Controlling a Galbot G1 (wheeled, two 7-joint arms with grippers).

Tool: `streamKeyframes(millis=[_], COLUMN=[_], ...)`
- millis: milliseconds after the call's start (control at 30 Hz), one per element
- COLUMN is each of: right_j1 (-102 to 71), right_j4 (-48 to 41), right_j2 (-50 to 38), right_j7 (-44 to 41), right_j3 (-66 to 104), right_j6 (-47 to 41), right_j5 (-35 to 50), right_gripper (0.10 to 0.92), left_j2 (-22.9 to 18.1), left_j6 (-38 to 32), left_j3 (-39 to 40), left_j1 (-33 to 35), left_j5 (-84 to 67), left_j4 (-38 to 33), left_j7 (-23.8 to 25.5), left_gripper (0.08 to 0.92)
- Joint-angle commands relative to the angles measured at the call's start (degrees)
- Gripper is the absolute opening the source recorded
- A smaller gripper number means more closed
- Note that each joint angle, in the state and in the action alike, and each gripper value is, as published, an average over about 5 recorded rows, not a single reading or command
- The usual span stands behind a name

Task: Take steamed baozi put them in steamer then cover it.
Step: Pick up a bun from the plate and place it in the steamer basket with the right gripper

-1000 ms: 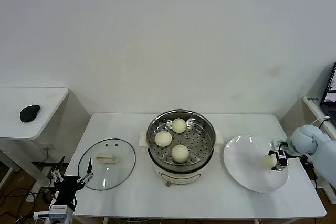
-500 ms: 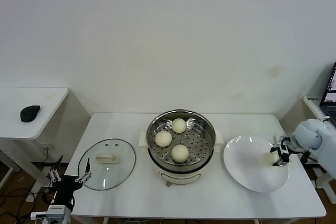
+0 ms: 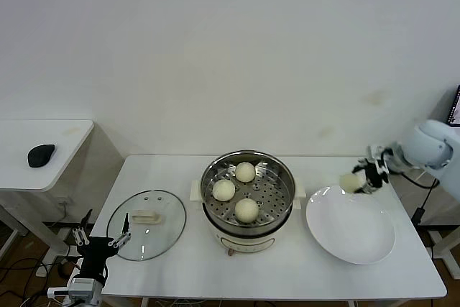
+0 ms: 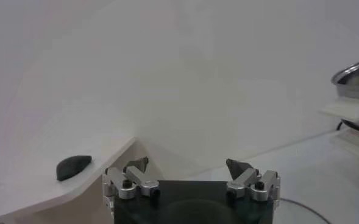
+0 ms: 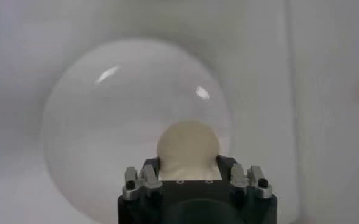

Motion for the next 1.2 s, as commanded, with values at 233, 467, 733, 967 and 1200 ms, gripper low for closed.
streamKeyframes(millis=[233, 467, 733, 967, 1200], right_j1=[23.93, 17.74, 13.33, 11.78, 10.12], right_j4=[7.13, 4.92, 0.8, -0.96, -2.94], right_j2=[16.95, 23.97, 27.97, 28.7, 28.24], right_j7=[8.53, 11.96, 11.96, 11.07, 10.89], right_j3=[-20.47, -20.19, -20.44, -20.86, -20.96], right_j6=[-13.3, -16.23, -15.92, -15.9, -15.06], right_j5=[22.28, 24.03, 21.04, 17.39, 14.48], right_gripper=[0.602, 0.602, 0.602, 0.602, 0.602], left_j2=[-0.71, -1.34, -1.69, -2.0, -2.02], left_j6=[0.04, 0.02, -0.04, -0.25, -0.39], left_j3=[0.53, 0.48, -0.28, -0.63, -0.68], left_j1=[-0.14, -0.2, 0.17, 0.62, 0.53], left_j5=[0.54, 0.85, 0.8, 0.7, 0.6], left_j4=[0.04, 0.3, 0.29, 0.32, 0.47], left_j7=[0.0, -0.03, -0.03, -0.07, -0.11], left_gripper=[0.823, 0.823, 0.823, 0.823, 0.823])
